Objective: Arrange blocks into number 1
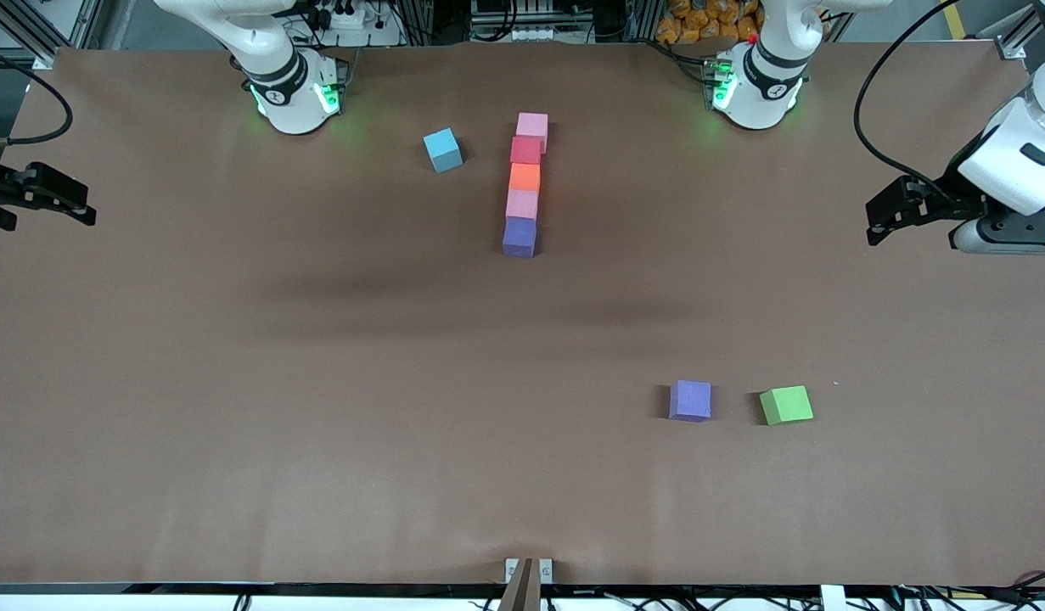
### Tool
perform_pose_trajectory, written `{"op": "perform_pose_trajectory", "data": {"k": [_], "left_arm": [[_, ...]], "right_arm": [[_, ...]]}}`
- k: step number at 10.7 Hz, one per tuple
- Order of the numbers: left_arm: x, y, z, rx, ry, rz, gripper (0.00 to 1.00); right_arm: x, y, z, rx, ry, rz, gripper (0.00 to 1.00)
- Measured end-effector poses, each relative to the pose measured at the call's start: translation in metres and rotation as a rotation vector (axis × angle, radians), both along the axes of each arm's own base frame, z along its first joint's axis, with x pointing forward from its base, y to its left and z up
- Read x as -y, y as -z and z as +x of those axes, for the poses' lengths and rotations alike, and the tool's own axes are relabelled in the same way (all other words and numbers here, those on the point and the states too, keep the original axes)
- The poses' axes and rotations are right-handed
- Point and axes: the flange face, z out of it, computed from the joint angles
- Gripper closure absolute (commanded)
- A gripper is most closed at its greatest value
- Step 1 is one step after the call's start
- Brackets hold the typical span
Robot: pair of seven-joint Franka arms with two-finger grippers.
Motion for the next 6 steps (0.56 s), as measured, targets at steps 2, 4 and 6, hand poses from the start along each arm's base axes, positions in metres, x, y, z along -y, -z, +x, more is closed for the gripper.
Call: {"op": "perform_pose_trajectory", "data": {"k": [2, 4, 6], "left_arm": [[-0.0166, -0.0004, 0.0021, 0.000, -0.011, 0.000, 0.00], [-0.0146, -0.0004, 0.0019, 0.000, -0.005, -0.003, 0.00], [-0.0089, -0.0004, 0.0012, 0.000, 0.006, -0.004, 0.00]], "right_arm": [[0.0000, 0.0000, 0.0000, 0.000, 0.000, 0.000, 0.00], [0.0000, 0.0000, 0.0000, 0.000, 0.000, 0.000, 0.00], [0.0000, 0.0000, 0.0000, 0.000, 0.000, 0.000, 0.00]]}}
